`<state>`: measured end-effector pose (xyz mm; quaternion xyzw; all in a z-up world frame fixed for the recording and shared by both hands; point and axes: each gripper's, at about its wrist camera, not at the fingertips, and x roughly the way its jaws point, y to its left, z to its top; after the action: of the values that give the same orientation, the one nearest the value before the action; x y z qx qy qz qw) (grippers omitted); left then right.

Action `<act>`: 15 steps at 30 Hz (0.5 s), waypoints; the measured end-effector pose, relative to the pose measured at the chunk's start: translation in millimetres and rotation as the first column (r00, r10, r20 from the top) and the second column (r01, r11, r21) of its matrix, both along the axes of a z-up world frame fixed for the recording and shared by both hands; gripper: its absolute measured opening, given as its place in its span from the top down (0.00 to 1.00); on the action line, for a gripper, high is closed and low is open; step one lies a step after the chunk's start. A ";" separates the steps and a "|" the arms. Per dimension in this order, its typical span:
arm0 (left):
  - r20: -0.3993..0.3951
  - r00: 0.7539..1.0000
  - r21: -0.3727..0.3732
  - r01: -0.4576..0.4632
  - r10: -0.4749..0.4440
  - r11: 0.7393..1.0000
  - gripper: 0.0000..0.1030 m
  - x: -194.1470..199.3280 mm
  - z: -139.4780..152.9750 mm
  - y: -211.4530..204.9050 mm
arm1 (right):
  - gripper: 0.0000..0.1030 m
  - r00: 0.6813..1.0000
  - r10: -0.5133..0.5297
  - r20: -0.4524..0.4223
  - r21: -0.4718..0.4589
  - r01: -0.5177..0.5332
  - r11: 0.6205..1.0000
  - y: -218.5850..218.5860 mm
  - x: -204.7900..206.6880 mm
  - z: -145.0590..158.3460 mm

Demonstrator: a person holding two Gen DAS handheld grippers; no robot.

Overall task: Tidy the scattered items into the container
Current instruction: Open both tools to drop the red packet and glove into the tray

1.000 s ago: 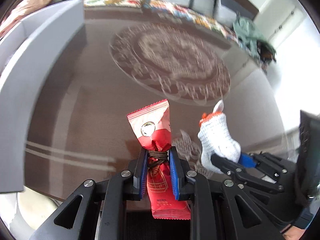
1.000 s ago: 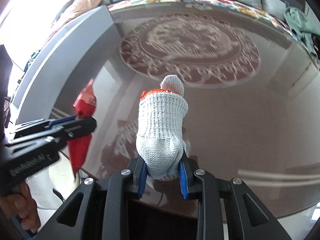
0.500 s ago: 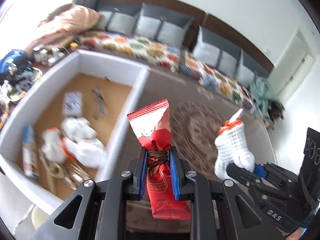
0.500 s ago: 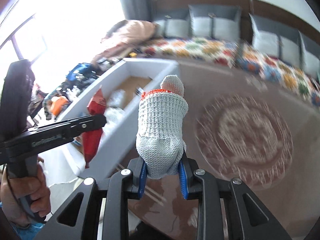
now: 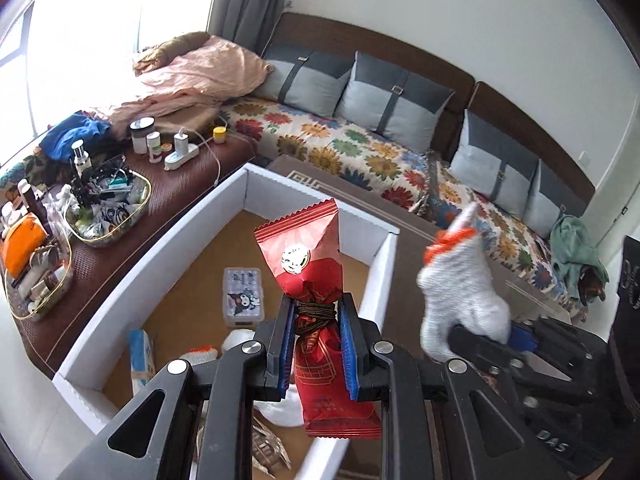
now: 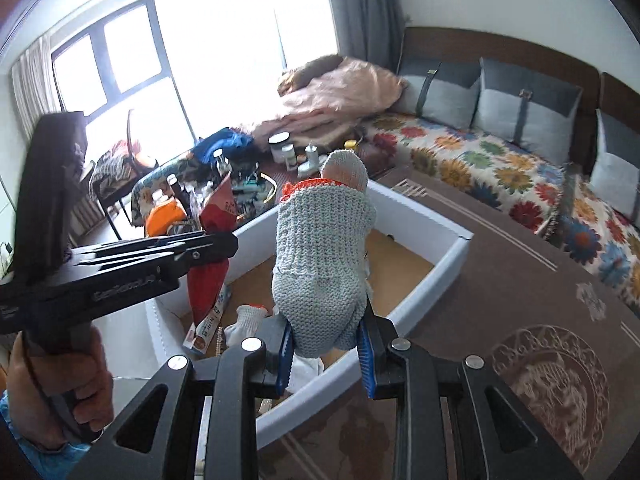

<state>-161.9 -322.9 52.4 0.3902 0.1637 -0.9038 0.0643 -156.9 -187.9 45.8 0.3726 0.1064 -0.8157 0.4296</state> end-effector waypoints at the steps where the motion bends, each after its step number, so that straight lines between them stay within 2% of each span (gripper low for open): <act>1: 0.021 1.000 0.006 0.000 0.000 1.000 0.81 -10.9 -8.1 -4.5 | 0.73 1.000 0.013 0.010 0.021 -0.014 1.000 -12.9 -11.1 -10.1; 6: 0.129 0.992 0.074 0.001 -0.010 0.997 0.81 -61.9 -56.4 -24.0 | 0.73 0.994 0.070 0.082 0.155 -0.082 0.985 -73.6 -63.4 -68.1; 10: 0.203 0.979 0.109 0.009 -0.031 0.994 0.78 -84.4 -88.2 -27.3 | 0.65 0.987 0.045 0.154 0.208 -0.077 0.975 -88.9 -81.3 -103.0; 12: 0.223 0.975 0.126 -0.009 -0.019 0.992 0.59 -87.4 -100.3 -31.0 | 0.55 0.985 0.014 0.171 0.240 -0.056 0.969 -94.5 -89.2 -118.7; 13: 0.229 0.973 0.133 -0.020 -0.012 0.991 0.25 -87.7 -105.3 -32.8 | 0.49 0.985 -0.004 0.170 0.247 -0.039 0.968 -95.0 -92.7 -122.5; 14: 0.234 0.972 0.135 -0.031 -0.002 0.990 0.00 -87.5 -109.5 -34.5 | 0.46 0.985 -0.022 0.170 0.254 -0.022 0.967 -95.4 -96.2 -126.4; 15: 0.236 0.972 0.128 -0.043 0.012 0.991 0.00 -85.8 -112.2 -36.2 | 0.46 0.985 -0.038 0.169 0.260 -0.007 0.966 -95.5 -99.0 -129.5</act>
<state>-247.6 -359.1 -59.9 0.4952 0.2201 -0.8375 0.0698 -256.0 -283.4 -83.8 0.4957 0.1716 -0.7627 0.3783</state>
